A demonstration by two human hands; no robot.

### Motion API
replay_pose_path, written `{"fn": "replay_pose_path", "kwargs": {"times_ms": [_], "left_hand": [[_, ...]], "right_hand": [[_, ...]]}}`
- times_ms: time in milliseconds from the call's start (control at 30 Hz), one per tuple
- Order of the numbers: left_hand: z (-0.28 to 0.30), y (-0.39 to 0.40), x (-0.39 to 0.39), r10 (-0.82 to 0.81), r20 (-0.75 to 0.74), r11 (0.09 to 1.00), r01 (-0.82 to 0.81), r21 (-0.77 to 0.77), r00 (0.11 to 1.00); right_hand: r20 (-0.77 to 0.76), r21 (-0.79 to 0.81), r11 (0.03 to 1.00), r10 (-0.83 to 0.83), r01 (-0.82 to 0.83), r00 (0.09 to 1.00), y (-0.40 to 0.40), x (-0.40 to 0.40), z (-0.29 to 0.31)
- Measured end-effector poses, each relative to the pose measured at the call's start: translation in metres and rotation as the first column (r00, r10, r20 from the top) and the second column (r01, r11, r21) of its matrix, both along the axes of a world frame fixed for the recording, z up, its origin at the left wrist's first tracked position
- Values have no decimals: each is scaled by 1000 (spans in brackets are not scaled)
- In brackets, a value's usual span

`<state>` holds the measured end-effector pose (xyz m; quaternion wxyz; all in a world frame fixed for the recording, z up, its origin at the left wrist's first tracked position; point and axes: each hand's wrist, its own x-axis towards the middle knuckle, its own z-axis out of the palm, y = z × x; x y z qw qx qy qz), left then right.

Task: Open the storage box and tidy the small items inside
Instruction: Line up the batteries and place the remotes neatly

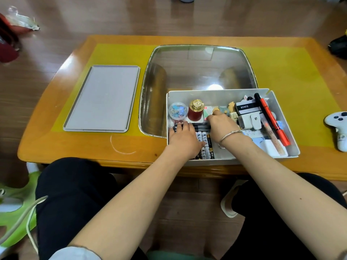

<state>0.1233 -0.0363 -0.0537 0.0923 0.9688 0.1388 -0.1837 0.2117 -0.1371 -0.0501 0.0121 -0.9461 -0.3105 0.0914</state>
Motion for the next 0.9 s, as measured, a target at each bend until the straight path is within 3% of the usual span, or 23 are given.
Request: {"fn": "replay_pose_path", "kwargs": {"times_ms": [333, 467, 667, 900], "left_hand": [[-1, -3, -3, -41, 31, 999, 41, -13, 999], [1, -5, 0, -78, 28, 996, 77, 49, 997], [6, -11, 5, -51, -116, 998, 53, 19, 992], [6, -7, 3, -52, -162, 998, 47, -36, 985]], "right_hand": [[8, -32, 999, 3, -3, 1000, -4, 1, 2], [18, -38, 999, -2, 3, 1000, -2, 1, 2], [-6, -9, 999, -36, 36, 999, -3, 1, 7], [-51, -51, 998, -34, 31, 998, -2, 0, 13]]}}
